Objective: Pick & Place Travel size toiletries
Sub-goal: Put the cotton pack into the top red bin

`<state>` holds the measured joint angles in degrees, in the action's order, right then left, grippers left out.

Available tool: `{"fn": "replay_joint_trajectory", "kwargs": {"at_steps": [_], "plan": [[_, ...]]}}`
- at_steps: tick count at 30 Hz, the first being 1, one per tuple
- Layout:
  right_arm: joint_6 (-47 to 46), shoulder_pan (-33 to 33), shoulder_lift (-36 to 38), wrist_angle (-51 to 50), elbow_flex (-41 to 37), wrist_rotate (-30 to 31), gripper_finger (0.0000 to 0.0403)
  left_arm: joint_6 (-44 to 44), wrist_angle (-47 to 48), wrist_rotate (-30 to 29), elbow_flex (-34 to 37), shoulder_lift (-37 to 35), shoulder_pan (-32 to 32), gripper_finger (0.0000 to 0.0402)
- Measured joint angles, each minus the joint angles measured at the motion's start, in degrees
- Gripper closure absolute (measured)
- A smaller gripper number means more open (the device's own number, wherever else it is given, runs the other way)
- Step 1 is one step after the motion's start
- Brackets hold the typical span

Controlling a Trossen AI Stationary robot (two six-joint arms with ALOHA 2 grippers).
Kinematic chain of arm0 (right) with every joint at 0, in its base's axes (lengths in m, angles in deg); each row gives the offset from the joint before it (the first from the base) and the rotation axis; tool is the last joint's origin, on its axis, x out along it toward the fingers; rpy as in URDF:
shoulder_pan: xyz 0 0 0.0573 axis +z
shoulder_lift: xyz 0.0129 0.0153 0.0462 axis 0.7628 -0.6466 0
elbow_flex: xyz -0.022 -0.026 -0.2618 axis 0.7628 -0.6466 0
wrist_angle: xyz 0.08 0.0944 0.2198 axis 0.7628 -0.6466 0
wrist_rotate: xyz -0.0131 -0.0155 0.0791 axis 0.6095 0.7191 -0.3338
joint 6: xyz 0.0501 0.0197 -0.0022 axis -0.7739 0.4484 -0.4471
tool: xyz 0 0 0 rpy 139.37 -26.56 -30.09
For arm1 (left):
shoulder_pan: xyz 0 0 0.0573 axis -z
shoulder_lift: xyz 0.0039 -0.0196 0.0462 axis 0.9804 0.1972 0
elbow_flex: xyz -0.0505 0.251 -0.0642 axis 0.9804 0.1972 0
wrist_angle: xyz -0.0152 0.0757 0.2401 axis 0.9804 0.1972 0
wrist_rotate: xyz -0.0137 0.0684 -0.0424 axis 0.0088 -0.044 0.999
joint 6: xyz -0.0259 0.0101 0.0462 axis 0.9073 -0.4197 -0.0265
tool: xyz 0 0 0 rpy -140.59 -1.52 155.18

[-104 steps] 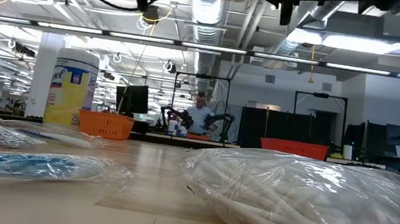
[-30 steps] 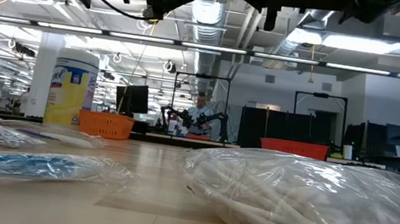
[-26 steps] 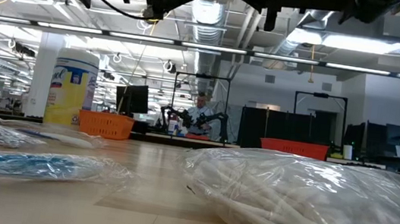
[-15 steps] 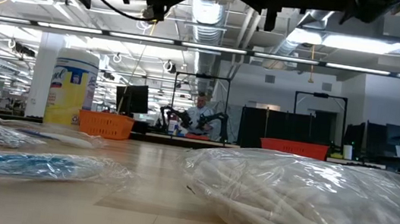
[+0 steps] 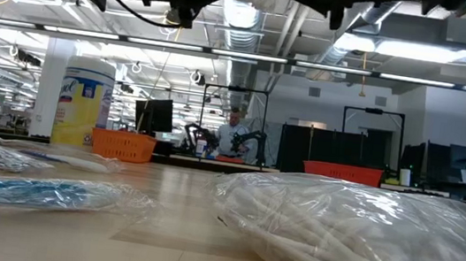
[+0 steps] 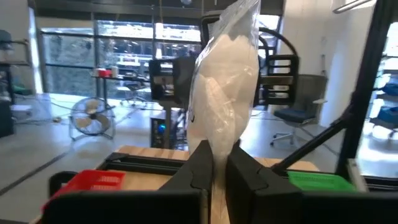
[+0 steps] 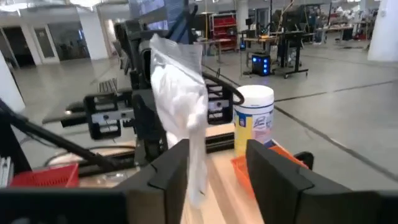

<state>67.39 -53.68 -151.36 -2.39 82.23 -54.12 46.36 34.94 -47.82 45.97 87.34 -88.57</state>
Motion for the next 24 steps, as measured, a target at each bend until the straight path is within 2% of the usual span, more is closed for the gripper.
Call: {"fn": "replay_joint_trajectory", "kwargs": {"at_steps": [5, 9, 12, 14, 18, 24], "plan": [[7.1, 2.4, 1.8, -4.0, 0.0, 0.1, 0.0215, 3.9, 3.3, 5.8, -1.2, 0.0, -1.7, 0.0395], [14.6, 4.7, 3.2, -5.1, 0.0, 2.5, 0.0201, 3.7, 16.1, 6.4, -5.2, 0.0, -2.2, 0.0395], [16.3, 6.3, 4.0, -6.9, 0.0, 4.7, 0.0196, 1.6, 25.1, 6.6, -8.4, 0.6, -2.1, 0.0395], [16.3, 6.9, 4.5, -8.2, 0.0, 5.8, 0.0194, 1.0, 28.9, 8.7, -9.4, 0.6, -2.1, 0.0395], [14.1, 7.2, 4.4, -9.1, 0.0, 6.0, 0.0195, 0.1, 30.4, 13.4, -10.2, 0.6, -2.1, 0.0395], [11.9, 6.6, 2.0, -9.7, 0.8, 5.7, 0.0199, 0.1, 29.8, 13.6, -10.2, 1.3, -2.1, 0.0395]]}}
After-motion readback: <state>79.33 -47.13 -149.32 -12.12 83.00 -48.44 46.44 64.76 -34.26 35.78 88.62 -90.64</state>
